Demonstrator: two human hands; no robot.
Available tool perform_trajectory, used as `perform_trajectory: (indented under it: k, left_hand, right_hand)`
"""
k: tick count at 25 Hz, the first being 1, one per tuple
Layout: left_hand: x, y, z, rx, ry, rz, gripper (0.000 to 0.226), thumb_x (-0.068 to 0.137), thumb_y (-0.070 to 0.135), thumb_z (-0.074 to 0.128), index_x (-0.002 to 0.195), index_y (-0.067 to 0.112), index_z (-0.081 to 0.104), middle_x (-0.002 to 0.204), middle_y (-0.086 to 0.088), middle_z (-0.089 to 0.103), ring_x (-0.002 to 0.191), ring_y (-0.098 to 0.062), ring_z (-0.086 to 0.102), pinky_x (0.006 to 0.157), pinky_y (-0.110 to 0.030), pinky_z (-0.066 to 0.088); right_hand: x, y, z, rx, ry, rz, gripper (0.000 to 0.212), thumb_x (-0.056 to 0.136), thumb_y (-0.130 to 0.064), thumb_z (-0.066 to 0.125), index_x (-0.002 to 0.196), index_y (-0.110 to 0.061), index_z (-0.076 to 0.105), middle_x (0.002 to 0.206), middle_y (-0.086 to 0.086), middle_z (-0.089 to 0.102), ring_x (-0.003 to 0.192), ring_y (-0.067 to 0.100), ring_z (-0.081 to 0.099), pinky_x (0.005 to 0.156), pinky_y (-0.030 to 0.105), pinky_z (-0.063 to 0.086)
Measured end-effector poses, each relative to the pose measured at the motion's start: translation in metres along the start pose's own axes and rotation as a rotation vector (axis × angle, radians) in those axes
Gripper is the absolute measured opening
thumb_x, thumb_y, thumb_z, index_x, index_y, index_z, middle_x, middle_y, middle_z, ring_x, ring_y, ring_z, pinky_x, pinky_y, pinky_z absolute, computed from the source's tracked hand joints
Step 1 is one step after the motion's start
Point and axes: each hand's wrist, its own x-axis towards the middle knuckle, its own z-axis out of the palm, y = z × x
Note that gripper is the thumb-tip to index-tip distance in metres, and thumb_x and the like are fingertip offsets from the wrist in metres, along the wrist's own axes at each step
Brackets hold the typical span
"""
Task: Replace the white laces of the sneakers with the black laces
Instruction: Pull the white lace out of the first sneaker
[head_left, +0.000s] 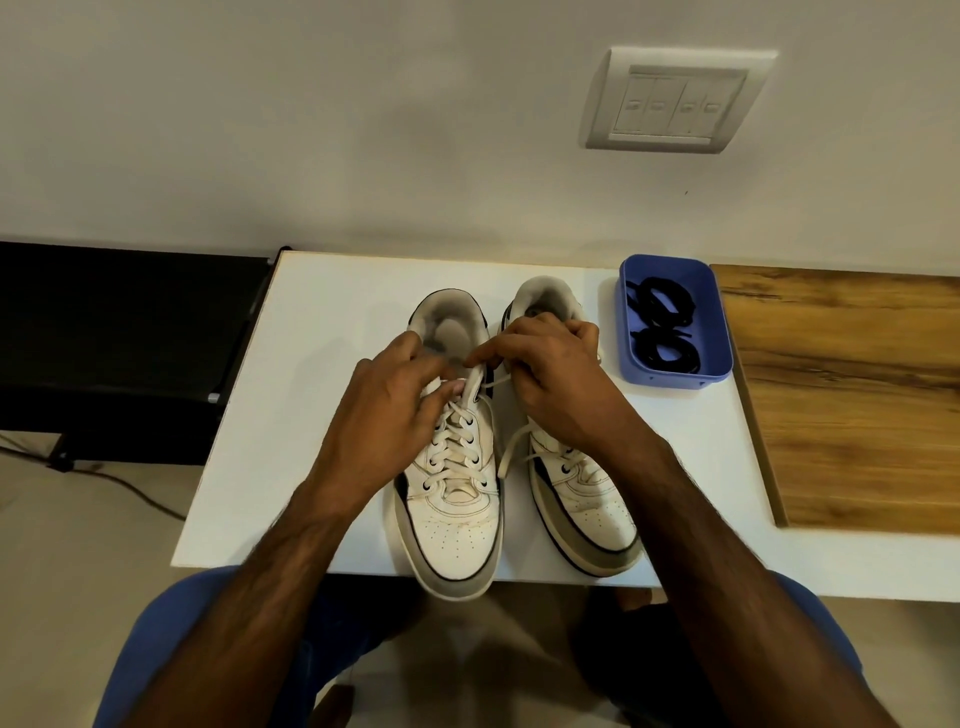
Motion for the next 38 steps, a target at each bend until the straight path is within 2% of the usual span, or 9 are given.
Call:
perform_trajectory:
  k: [6,8,12,18,23,27,31,35,38]
  left_hand:
    - [0.01,0.006,-0.014,-1.462,0.356,-0.823,0.028,0.096,0.015,0.052,0.068,0.015,0.054,0.066,0.003,0.048,0.059,-0.012,0.049,0.059,-0.031,0.043]
    - [0.012,0.009,-0.017,-1.216,0.354,-0.748,0.025,0.098,0.015,0.051,0.074,0.015,0.054,0.071,0.005,0.053,0.064,-0.011,0.052,0.058,-0.031,0.043]
    - [0.001,-0.003,0.004,-0.073,0.011,-0.191,0.03,0.093,0.045,0.06,0.112,0.023,0.068,0.108,0.005,0.043,0.103,-0.01,0.05,0.085,-0.037,0.046]
    - [0.002,-0.001,0.015,-0.274,0.02,-0.299,0.015,0.09,0.034,0.07,0.098,0.021,0.072,0.109,0.004,0.043,0.109,-0.013,0.052,0.094,-0.037,0.046]
    - [0.012,0.001,-0.018,-1.277,0.368,-0.932,0.018,0.091,0.012,0.046,0.075,0.016,0.052,0.073,-0.002,0.064,0.059,-0.017,0.057,0.059,-0.027,0.048]
    - [0.01,-0.02,-0.04,-0.735,0.282,-0.843,0.022,0.095,0.016,0.043,0.075,0.014,0.051,0.066,0.002,0.065,0.063,-0.018,0.056,0.062,-0.03,0.042]
    - [-0.005,-0.033,-0.024,0.282,-0.134,-0.586,0.015,0.099,0.03,0.05,0.104,0.019,0.059,0.113,-0.005,0.058,0.105,-0.027,0.053,0.092,-0.045,0.032]
    - [0.001,-0.018,-0.021,0.049,0.094,-0.386,0.031,0.101,0.028,0.051,0.13,0.035,0.056,0.125,0.002,0.045,0.117,-0.018,0.047,0.095,-0.037,0.021]
    - [0.003,-0.002,-0.011,-0.096,-0.058,-0.321,0.027,0.105,0.049,0.04,0.127,0.043,0.054,0.109,0.01,0.049,0.098,-0.007,0.056,0.095,-0.038,0.024]
  right_hand:
    - [0.001,0.0,-0.001,0.014,-0.023,0.006,0.051,0.087,-0.015,0.035,0.112,-0.038,0.072,0.098,-0.015,0.06,0.106,0.008,0.045,0.088,0.029,0.014]
    - [0.001,0.001,0.0,0.019,-0.01,0.003,0.05,0.087,-0.011,0.037,0.111,-0.038,0.073,0.097,-0.015,0.059,0.106,0.008,0.045,0.088,0.029,0.014]
    - [0.001,0.002,0.001,0.016,0.006,0.004,0.047,0.086,-0.013,0.038,0.11,-0.033,0.073,0.097,-0.013,0.06,0.104,0.009,0.045,0.084,0.028,0.014]
    - [0.001,-0.002,0.002,0.019,0.009,-0.007,0.046,0.088,-0.012,0.04,0.11,-0.034,0.073,0.095,-0.016,0.055,0.102,0.008,0.042,0.086,0.029,0.014]
    - [0.001,0.002,0.0,-0.027,0.008,-0.001,0.043,0.093,-0.004,0.05,0.111,-0.035,0.073,0.096,-0.016,0.058,0.107,0.014,0.049,0.089,0.028,0.013]
    - [0.001,-0.002,0.002,0.01,0.022,0.002,0.043,0.089,-0.019,0.039,0.11,-0.034,0.073,0.094,-0.017,0.055,0.104,0.009,0.045,0.09,0.029,0.014]
    - [-0.001,-0.004,0.006,-0.022,0.042,0.002,0.035,0.093,-0.031,0.04,0.109,-0.034,0.071,0.1,-0.015,0.053,0.107,0.01,0.045,0.094,0.032,0.014]
    - [-0.005,-0.012,0.016,-0.116,0.106,-0.034,0.027,0.094,-0.044,0.052,0.107,-0.029,0.07,0.1,-0.012,0.044,0.106,0.015,0.046,0.095,0.035,0.018]
    - [-0.006,-0.019,0.022,-0.139,0.118,-0.053,0.021,0.089,-0.044,0.064,0.105,-0.03,0.069,0.1,-0.013,0.035,0.103,0.018,0.046,0.091,0.042,0.028]
